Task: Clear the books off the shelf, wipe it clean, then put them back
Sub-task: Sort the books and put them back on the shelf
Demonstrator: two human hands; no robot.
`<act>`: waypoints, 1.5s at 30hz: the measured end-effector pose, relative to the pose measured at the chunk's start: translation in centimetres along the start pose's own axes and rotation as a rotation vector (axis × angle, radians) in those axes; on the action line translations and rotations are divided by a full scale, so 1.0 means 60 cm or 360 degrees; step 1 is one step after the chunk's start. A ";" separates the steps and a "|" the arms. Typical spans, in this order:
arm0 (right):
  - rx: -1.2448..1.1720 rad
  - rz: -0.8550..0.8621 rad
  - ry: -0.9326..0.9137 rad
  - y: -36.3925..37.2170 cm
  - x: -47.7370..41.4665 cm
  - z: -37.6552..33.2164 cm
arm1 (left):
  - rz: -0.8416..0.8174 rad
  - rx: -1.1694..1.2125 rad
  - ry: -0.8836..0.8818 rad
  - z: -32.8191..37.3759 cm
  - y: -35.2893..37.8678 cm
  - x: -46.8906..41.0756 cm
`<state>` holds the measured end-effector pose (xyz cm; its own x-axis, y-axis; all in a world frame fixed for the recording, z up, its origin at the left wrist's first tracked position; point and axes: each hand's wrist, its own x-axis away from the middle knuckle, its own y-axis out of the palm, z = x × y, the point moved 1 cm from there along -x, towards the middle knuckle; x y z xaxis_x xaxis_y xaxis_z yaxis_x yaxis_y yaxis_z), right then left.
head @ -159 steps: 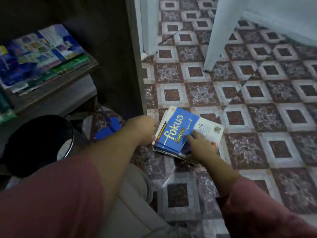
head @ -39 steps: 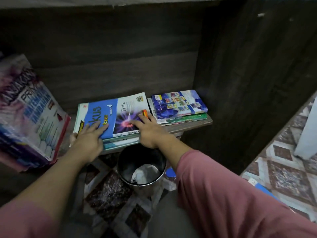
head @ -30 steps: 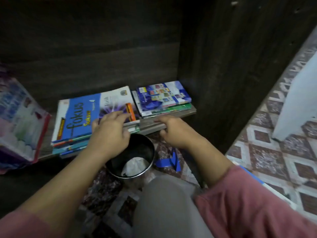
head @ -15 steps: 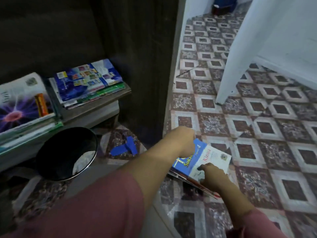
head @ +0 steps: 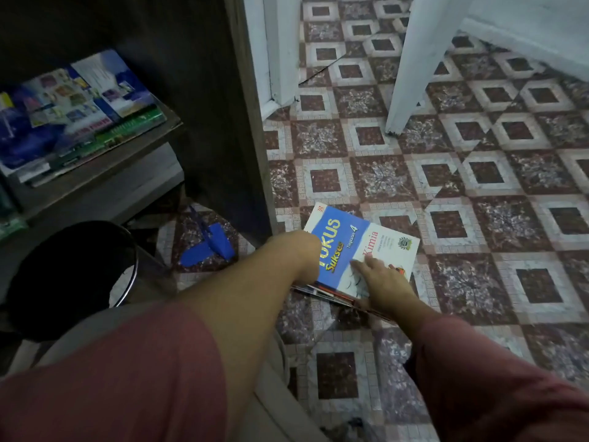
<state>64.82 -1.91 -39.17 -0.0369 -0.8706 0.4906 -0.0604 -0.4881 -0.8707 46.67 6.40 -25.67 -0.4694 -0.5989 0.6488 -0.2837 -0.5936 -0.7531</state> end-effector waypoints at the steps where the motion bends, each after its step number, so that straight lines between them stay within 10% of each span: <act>1: 0.0055 -0.0029 -0.0009 0.001 -0.001 -0.002 | -0.0027 0.0015 -0.0021 -0.002 0.004 -0.001; 10: 0.0155 -0.0065 0.0165 -0.023 -0.006 -0.041 | 0.0039 0.0112 -0.0133 -0.032 0.007 0.017; 18: -0.0091 0.0270 0.0349 -0.259 0.131 -0.081 | 0.0695 0.0034 0.0100 -0.014 -0.053 0.094; 29: 0.0211 0.1082 -0.0566 -0.582 0.330 -0.381 | 0.1587 -0.0124 -0.0537 -0.216 -0.142 0.495; 38: -0.0240 0.1870 -0.0995 -0.579 0.187 -0.723 | 0.2194 -0.0361 -0.1062 -0.475 -0.066 0.642; 45: 0.0116 0.1132 -0.1168 -0.447 0.136 -0.835 | 0.1769 0.0036 -0.1184 -0.591 0.103 0.620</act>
<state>16.18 7.14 -10.10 0.5806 -0.7712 -0.2610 -0.2012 0.1747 -0.9638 -2.20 -0.46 -10.07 0.1254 -0.9109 -0.3932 -0.0336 0.3922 -0.9193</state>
